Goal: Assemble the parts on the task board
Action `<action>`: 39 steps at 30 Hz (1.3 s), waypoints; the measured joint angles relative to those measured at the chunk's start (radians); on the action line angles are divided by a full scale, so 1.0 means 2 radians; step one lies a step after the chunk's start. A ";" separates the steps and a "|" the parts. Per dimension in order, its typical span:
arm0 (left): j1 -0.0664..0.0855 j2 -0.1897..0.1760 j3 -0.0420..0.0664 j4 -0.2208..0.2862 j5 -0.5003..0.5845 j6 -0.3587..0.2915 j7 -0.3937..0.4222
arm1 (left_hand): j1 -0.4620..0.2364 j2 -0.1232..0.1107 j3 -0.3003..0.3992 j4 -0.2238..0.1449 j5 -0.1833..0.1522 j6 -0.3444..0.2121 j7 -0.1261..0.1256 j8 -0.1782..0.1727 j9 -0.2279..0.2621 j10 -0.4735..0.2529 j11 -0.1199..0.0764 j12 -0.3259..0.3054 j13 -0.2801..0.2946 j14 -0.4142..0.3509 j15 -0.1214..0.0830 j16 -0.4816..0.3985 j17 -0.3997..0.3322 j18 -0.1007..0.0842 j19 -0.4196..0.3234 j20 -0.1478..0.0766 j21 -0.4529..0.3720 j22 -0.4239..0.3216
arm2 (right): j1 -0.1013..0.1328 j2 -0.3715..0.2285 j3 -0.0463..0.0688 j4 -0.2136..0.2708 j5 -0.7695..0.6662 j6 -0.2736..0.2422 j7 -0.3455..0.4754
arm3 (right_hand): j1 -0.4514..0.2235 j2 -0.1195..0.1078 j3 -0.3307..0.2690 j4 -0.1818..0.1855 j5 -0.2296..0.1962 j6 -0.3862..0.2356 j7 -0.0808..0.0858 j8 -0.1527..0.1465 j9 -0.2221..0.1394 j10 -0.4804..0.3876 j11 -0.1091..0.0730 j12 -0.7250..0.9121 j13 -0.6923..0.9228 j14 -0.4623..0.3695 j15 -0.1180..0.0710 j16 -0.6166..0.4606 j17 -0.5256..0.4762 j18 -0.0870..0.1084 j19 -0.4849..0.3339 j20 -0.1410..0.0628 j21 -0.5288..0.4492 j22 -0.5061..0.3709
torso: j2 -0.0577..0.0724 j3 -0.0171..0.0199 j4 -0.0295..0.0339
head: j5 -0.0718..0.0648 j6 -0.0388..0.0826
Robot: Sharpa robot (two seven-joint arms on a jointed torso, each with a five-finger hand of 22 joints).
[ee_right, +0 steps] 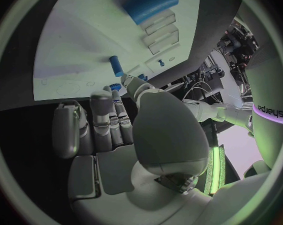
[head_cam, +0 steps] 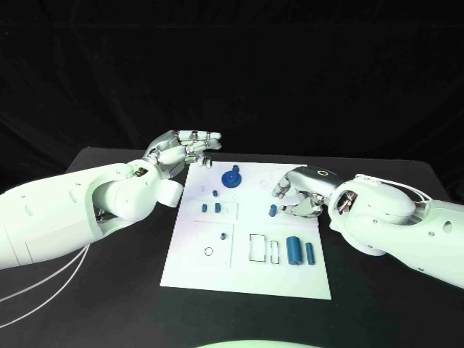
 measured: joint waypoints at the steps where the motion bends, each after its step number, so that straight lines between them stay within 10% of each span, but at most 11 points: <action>1: 0.000 0.000 0.000 0.000 0.000 0.000 0.000 | 0.000 0.000 0.000 0.000 0.000 0.000 0.000 0.000 0.000 0.000 0.000 0.000 0.000 0.000 0.000 0.000 0.000 0.000 0.000 0.000 0.000 0.000 | 0.000 0.001 0.000 -0.001 -0.001 0.002 -0.001 | 0.000 0.000 0.000 0.000 0.000 0.000 0.000 0.000 0.000 0.000 0.000 0.000 0.000 0.000 0.000 -0.002 -0.001 0.000 0.000 0.000 -0.002 0.000 | 0.000 0.0000 0.0000 | 0.000 0.000; 39: 0.000 0.000 0.000 0.000 -0.005 0.005 -0.005 | 0.000 0.000 -0.001 -0.001 0.000 0.000 0.000 0.000 0.000 -0.002 0.002 0.000 0.000 0.000 0.000 0.000 -0.001 0.000 0.000 0.000 -0.002 0.000 | -0.016 0.041 -0.004 -0.045 -0.015 0.010 -0.005 | 0.019 0.036 0.027 -0.009 -0.006 0.065 -0.016 0.024 0.011 0.081 -0.023 0.021 0.012 0.003 -0.014 0.053 0.050 -0.005 0.018 -0.014 0.046 0.000 | 0.000 -0.0001 0.0000 | 0.001 -0.005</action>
